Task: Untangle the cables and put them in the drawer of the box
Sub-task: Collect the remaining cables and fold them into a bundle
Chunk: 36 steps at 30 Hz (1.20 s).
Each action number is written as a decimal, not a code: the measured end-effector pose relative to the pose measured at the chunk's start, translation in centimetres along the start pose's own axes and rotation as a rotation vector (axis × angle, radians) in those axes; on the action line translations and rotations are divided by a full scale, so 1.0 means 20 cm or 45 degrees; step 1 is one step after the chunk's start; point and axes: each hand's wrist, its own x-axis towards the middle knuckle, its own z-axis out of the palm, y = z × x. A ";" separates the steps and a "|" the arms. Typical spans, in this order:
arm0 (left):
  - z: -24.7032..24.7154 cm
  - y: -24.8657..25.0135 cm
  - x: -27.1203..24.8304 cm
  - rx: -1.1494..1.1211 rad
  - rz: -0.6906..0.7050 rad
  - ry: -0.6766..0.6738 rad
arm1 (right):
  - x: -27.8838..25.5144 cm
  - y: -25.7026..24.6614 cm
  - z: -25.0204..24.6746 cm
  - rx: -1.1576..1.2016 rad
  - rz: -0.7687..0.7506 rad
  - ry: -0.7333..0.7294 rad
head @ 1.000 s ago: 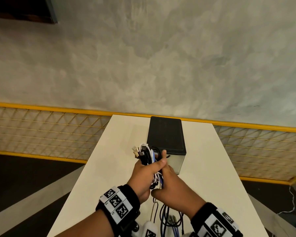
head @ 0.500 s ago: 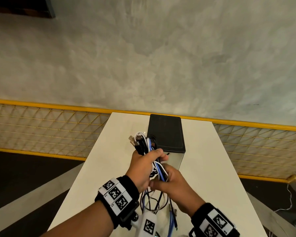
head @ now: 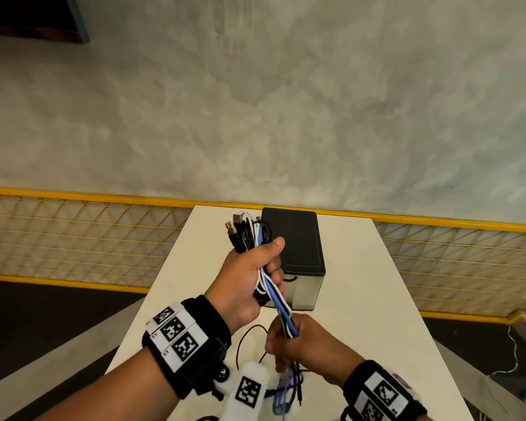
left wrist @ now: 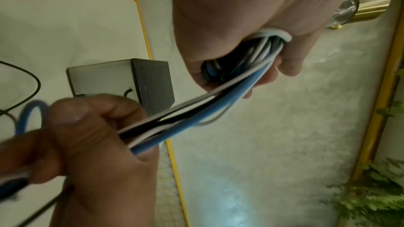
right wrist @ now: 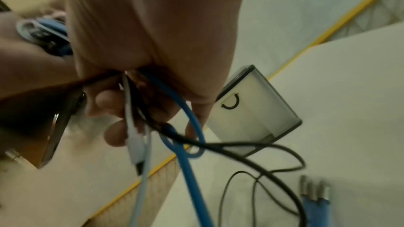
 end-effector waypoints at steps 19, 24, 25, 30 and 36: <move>-0.18 -0.19 -0.09 0.961 -0.494 -0.269 | 0.09 0.01 -0.10 -0.808 -0.093 0.523; -0.19 -0.23 -0.07 1.043 -0.356 -0.256 | 0.12 0.07 -0.06 -0.918 -0.048 0.596; -0.19 -0.23 -0.07 1.055 -0.333 -0.249 | 0.13 0.08 -0.06 -0.939 -0.051 0.599; -0.24 -0.31 -0.02 1.274 -0.128 -0.045 | 0.14 0.07 -0.07 -0.952 -0.071 0.565; -0.31 -0.39 -0.01 1.139 0.000 -0.006 | 0.04 -0.05 -0.15 -0.569 -0.027 0.069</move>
